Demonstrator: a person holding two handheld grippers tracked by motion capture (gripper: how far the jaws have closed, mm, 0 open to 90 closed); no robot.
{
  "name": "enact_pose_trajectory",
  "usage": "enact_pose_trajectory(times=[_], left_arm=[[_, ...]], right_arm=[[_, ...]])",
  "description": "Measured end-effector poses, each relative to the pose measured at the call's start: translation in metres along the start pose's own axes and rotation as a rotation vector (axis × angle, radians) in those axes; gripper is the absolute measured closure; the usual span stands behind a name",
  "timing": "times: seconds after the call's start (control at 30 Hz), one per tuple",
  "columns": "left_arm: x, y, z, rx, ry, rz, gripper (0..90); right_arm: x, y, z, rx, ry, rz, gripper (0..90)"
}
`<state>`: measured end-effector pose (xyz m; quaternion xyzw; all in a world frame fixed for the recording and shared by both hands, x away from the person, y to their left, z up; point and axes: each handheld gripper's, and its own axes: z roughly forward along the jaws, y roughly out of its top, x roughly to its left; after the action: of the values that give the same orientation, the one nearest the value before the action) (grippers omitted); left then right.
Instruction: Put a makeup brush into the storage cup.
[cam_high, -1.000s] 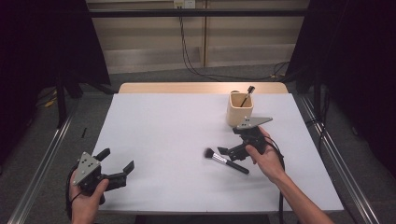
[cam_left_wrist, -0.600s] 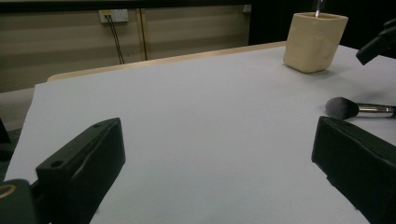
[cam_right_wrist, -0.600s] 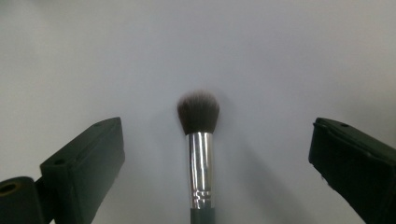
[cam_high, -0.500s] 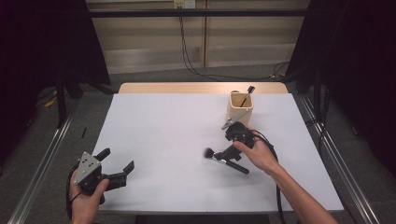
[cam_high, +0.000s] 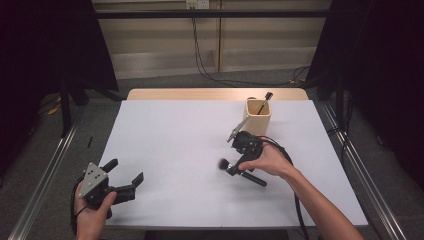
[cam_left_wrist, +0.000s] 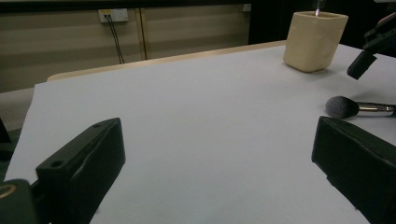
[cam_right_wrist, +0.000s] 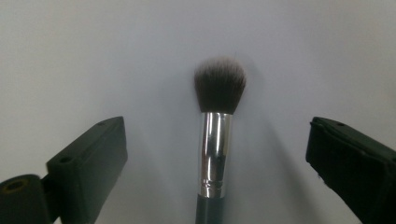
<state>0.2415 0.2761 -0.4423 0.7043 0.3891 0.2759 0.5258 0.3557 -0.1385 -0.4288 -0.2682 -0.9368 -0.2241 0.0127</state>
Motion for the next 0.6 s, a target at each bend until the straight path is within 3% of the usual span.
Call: enact_pose_trajectory(times=[0.17,0.37,0.6], left_arm=[[0.0,0.0,0.0,0.002,-0.003,-0.001,2.6],[0.001,0.0,0.0,0.001,0.001,0.001,2.6],[0.0,0.0,0.001,0.003,-0.003,0.001,2.7]], right_arm=[[-0.003,0.002,0.003,0.064,0.002,0.006,12.5],[-0.005,0.002,0.009,0.134,0.024,-0.005,28.7],[-0.001,0.005,0.017,0.17,0.019,-0.02,38.4]])
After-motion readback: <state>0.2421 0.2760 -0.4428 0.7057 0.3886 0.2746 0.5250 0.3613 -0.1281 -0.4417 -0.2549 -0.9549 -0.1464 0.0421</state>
